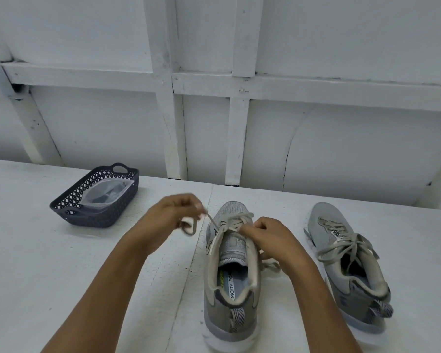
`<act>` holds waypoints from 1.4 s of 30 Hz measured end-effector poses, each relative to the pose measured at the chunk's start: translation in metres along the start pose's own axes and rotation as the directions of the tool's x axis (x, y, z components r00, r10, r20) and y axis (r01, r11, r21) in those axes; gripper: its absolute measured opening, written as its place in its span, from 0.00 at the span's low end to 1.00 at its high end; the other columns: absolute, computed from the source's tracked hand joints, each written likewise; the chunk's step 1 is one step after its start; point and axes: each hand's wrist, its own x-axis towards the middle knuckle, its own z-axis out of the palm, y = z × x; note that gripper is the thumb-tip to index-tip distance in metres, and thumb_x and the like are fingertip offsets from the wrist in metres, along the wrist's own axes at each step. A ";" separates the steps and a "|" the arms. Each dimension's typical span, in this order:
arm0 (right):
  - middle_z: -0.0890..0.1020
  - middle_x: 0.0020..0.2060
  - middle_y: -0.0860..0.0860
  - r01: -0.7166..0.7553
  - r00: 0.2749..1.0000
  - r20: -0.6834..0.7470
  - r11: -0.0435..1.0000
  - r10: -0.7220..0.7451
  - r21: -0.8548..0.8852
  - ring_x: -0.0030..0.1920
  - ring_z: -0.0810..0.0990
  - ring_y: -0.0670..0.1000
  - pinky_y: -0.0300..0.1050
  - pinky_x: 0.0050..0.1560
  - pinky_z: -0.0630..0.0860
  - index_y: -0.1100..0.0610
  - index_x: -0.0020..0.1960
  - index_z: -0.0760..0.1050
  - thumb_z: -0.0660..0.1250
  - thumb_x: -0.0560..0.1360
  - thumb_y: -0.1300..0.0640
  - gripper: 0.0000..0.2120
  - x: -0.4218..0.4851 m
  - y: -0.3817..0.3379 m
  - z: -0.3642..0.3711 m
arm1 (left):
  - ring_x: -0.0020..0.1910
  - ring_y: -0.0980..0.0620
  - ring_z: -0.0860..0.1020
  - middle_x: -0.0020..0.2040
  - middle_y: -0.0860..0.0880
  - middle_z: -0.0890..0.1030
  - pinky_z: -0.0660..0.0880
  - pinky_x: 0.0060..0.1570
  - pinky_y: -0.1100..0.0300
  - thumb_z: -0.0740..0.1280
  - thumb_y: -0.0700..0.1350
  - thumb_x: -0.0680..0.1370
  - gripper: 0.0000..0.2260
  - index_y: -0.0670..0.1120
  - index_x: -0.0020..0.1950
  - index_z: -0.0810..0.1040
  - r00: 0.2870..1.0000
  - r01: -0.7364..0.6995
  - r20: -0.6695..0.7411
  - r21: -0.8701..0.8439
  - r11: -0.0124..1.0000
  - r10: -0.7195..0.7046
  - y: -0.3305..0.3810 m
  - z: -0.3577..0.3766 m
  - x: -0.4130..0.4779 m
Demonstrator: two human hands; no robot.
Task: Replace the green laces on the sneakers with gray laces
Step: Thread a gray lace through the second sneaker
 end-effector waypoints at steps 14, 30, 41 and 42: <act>0.70 0.33 0.50 0.015 0.998 -0.058 1.000 -0.015 0.000 0.36 0.69 0.51 0.49 0.41 0.70 0.54 0.37 0.64 0.62 0.72 0.44 0.14 -0.001 0.006 0.006 | 0.31 0.53 0.70 0.39 0.47 0.81 0.66 0.30 0.61 0.67 0.41 0.80 0.06 0.43 0.44 0.81 0.992 0.051 0.106 0.140 0.989 -0.066 -0.015 0.005 -0.007; 0.73 0.33 0.49 0.021 0.999 -0.032 1.000 -0.021 0.006 0.35 0.70 0.50 0.47 0.40 0.68 0.54 0.38 0.69 0.66 0.74 0.48 0.12 0.003 0.002 0.008 | 0.31 0.55 0.76 0.37 0.50 0.78 0.74 0.32 0.59 0.68 0.45 0.79 0.04 0.45 0.48 0.78 0.992 0.104 -0.089 0.163 0.981 -0.090 -0.020 0.015 0.000; 0.81 0.38 0.42 0.294 0.949 0.256 0.812 -0.185 -0.504 0.40 0.77 0.41 0.32 0.37 0.69 0.49 0.40 0.80 0.72 0.71 0.59 0.05 0.014 -0.050 0.004 | 0.37 0.61 0.78 0.39 0.55 0.82 0.75 0.40 0.65 0.65 0.42 0.80 0.06 0.53 0.52 0.77 0.993 -0.105 0.101 0.504 0.857 0.062 -0.027 0.021 0.010; 0.80 0.36 0.42 0.297 0.948 0.260 0.802 -0.183 -0.518 0.38 0.76 0.40 0.31 0.35 0.68 0.48 0.38 0.79 0.72 0.71 0.59 0.07 0.015 -0.051 0.006 | 0.36 0.59 0.77 0.39 0.54 0.82 0.73 0.38 0.64 0.64 0.40 0.80 0.08 0.53 0.52 0.77 0.993 -0.108 0.097 0.485 0.868 0.069 -0.028 0.021 0.010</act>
